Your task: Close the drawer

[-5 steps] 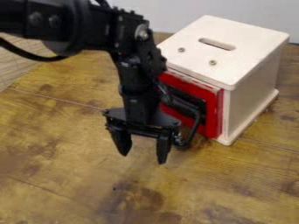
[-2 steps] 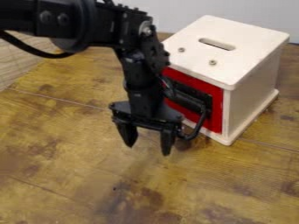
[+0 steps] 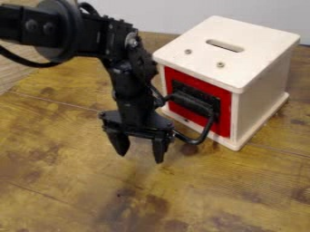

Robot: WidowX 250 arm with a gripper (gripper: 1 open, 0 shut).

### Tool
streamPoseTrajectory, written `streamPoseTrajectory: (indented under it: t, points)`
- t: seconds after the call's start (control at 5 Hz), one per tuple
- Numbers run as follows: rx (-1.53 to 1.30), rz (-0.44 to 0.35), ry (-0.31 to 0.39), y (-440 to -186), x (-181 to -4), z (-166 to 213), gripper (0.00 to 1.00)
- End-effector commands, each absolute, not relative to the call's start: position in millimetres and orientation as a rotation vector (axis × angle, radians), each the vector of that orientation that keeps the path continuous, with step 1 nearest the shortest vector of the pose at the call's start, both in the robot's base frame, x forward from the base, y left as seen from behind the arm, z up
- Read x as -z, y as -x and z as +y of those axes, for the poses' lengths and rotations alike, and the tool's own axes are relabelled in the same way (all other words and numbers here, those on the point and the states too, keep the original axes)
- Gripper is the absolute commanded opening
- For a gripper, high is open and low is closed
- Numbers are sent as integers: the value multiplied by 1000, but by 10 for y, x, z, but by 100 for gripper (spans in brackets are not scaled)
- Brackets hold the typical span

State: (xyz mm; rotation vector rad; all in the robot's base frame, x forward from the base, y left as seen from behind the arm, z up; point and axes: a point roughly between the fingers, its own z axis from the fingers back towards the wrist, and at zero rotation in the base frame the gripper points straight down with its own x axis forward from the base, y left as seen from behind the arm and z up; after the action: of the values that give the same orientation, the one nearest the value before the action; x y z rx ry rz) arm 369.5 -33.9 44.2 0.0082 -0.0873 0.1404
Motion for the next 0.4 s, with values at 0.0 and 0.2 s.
streamPoseTrajectory:
  t: [0.0, 0.2]
  points:
    - [-196, -168, -5, -3772, -682, -372, 100]
    - [-257, -173, -6, -3776, -682, -391, 100]
